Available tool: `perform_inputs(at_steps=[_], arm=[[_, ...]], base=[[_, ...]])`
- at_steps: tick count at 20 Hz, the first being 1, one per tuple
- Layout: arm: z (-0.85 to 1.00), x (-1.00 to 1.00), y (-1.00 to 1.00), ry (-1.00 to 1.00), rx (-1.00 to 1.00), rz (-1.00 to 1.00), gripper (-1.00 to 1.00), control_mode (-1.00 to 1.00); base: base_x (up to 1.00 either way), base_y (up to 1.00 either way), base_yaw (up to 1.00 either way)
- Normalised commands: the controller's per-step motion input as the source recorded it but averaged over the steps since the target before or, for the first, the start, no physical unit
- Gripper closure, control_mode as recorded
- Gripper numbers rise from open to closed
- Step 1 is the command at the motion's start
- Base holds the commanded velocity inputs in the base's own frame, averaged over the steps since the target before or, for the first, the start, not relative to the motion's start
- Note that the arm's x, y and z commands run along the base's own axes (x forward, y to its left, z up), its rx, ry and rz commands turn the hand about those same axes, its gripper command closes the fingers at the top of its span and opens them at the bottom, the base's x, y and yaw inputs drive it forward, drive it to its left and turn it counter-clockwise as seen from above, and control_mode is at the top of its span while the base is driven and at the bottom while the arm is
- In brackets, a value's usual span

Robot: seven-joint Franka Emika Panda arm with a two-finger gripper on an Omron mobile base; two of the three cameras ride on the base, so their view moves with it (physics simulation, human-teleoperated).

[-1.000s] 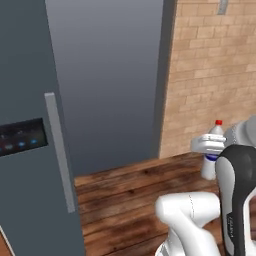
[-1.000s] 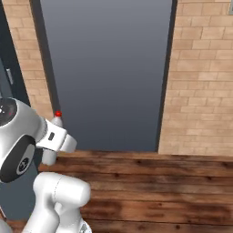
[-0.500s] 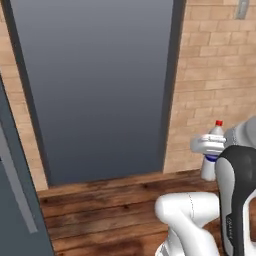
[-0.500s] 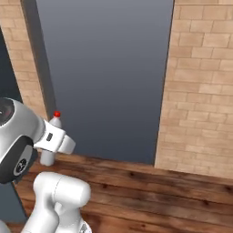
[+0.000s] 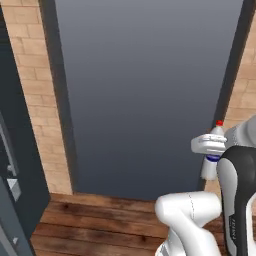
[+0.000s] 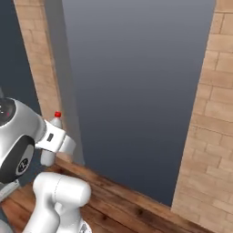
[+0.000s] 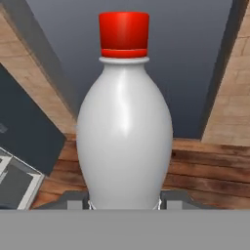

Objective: Take the bottled waters from the counter and place them in the freezer to freeze. Close the freezer door after placing the bottles.

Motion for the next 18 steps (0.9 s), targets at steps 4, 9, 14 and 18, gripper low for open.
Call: perform_inputs(at_steps=[4,9,14,18], arm=[[0.0,0.0,0.0,0.0,0.0,0.0,1.0,1.0],[0.0,0.0,0.0,0.0,0.0,0.0,1.0,1.0],[0.0,0.0,0.0,0.0,0.0,0.0,1.0,1.0],[0.0,0.0,0.0,0.0,0.0,0.0,1.0,1.0]], base=[[0.92,-0.58,0.68],[0.73,-0.48,0.76],[0.55,-0.48,0.81],[0.46,-0.29,0.83]])
